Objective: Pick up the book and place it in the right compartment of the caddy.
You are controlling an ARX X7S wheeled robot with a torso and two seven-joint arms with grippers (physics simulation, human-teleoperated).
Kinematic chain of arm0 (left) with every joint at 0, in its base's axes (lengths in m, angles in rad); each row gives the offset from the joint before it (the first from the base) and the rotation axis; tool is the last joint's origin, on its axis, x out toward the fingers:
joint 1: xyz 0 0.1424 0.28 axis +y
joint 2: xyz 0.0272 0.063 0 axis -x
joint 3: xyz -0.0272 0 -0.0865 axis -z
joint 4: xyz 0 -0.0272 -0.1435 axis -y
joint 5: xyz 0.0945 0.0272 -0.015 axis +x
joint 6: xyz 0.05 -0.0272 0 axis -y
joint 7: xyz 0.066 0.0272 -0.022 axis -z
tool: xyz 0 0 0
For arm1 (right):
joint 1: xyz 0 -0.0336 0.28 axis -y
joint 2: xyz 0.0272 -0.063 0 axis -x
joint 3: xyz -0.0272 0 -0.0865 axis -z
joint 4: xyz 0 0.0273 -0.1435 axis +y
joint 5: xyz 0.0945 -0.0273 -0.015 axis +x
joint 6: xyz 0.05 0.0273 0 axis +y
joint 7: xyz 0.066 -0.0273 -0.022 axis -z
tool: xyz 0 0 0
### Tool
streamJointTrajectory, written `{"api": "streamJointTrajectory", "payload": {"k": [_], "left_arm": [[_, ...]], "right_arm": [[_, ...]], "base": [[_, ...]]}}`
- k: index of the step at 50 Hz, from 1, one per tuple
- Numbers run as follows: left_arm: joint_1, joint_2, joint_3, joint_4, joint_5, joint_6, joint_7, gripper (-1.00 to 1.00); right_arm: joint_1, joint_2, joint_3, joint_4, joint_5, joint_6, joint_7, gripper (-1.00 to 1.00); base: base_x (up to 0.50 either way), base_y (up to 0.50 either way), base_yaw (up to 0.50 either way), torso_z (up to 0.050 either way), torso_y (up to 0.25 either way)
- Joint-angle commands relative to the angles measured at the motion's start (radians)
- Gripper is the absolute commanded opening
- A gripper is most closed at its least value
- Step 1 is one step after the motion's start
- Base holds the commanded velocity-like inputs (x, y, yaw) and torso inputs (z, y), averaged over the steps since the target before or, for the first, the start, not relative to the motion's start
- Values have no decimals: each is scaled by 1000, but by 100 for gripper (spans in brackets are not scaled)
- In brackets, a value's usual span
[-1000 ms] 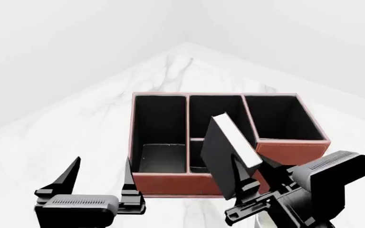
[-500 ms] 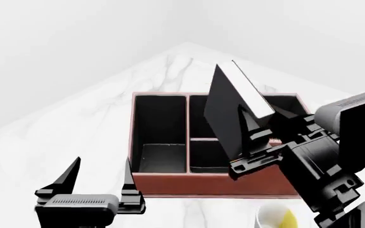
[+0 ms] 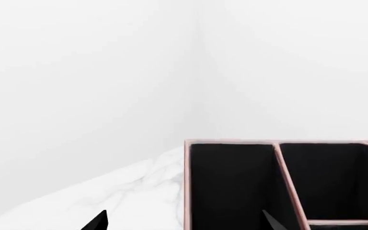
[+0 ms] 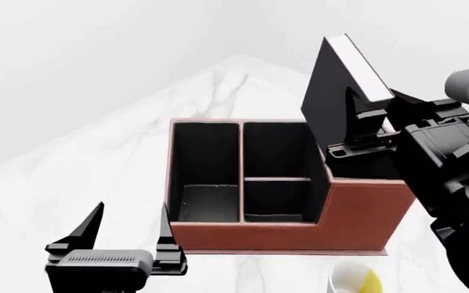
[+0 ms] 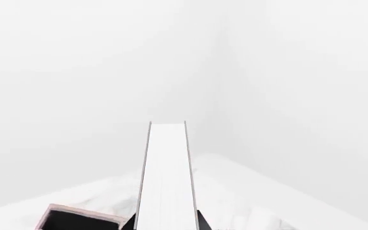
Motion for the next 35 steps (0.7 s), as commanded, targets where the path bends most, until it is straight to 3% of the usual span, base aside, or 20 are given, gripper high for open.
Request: {"api": "streamJointTrajectory", "payload": {"k": [1,35], "left_arm": [[2,-4,-1,5,-6,1,-3,100],[-4,-8,10,-2,-3,3,-14,100]], "right_arm": [[33,16,15,78,-108,11,-40,-100],[-7,29,-16,182,-207,-7,-106,-100]], "base": [[0,0,0,0,0],[0,0,0,0,2]]}}
